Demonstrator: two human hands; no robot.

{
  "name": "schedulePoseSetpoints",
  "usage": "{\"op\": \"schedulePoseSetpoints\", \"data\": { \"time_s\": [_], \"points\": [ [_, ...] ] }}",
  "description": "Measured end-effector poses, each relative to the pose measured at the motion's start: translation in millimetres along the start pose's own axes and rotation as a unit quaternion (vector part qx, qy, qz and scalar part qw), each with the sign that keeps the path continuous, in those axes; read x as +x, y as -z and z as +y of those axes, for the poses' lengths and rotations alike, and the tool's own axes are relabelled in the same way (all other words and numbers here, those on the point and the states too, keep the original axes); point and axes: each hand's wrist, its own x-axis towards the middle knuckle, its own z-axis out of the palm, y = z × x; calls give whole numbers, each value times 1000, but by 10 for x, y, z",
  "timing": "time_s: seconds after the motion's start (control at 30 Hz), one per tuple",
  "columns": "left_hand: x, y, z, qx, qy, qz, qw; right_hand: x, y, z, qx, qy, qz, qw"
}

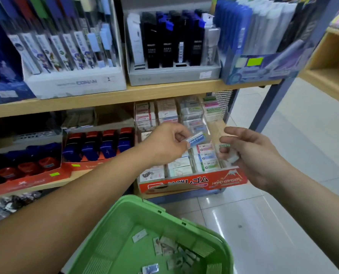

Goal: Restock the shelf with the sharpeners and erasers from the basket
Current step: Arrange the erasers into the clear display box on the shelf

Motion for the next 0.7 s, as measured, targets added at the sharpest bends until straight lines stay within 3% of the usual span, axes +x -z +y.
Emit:
{"op": "schedulePoseSetpoints", "data": {
  "time_s": [0.23, 0.4, 0.6, 0.7],
  "points": [
    [235, -403, 262, -9, -33, 5, 999, -70, 345, -78, -71, 59, 113, 989],
    [429, -674, 340, 39, -52, -25, 998, -78, 477, -62, -142, 71, 116, 980],
    [445, -842, 315, 190, -104, -25, 976, -66, 480, -28, -61, 11, 70, 996],
    [438, -835, 327, 199, -124, 33, 972, -47, 513, -64, 50, -8, 32, 998]
  ]
}}
